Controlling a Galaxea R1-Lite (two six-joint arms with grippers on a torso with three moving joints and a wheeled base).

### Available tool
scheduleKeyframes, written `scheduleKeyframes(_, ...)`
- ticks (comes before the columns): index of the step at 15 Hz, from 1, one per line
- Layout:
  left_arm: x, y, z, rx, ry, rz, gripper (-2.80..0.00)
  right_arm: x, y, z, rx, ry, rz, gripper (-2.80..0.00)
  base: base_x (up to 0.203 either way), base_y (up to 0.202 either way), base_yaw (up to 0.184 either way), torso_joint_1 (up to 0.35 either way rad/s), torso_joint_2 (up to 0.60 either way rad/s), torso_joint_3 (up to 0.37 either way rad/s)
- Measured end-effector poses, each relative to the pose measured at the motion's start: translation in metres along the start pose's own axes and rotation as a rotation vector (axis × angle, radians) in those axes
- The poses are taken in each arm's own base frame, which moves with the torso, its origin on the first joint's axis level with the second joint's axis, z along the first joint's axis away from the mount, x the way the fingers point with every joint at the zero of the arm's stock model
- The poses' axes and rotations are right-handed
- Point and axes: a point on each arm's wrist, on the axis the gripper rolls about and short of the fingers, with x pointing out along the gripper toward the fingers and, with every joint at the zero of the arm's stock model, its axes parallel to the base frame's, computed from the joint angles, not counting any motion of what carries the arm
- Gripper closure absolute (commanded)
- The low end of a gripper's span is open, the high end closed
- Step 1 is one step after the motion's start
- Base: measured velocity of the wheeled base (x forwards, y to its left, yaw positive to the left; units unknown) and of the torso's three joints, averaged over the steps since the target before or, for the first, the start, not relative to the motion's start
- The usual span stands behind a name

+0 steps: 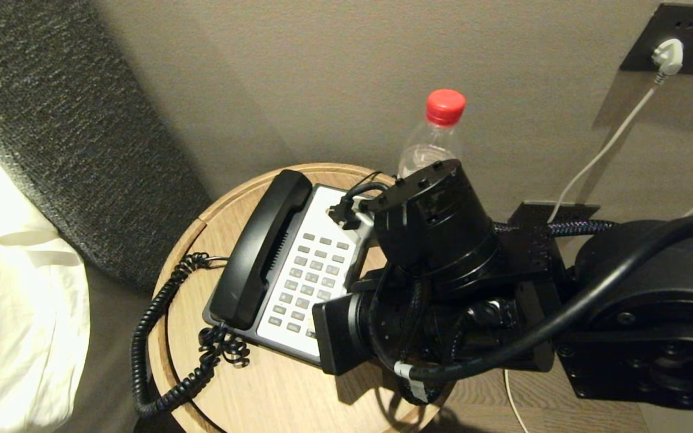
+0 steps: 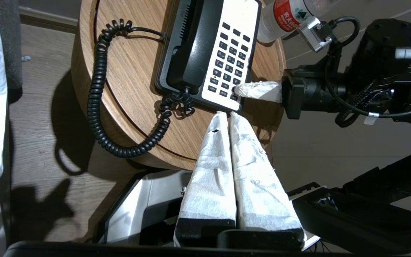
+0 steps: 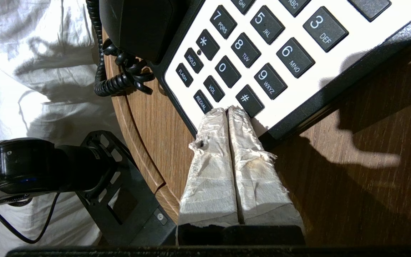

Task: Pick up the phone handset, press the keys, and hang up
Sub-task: End the call using the dial pad

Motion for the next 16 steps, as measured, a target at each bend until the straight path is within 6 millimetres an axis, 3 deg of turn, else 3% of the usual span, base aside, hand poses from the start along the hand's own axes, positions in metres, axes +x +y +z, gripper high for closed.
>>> scheduleKeyframes(16, -0.0022, 0.0034, -0.0067, -0.020, 0.006, -0.001, 0.00, -0.0071, 0.0012, 0.0010, 0.026, 0.010, 0.041, 0.00, 0.000, 0.000, 0.000, 0.000, 0.00, 0.000)
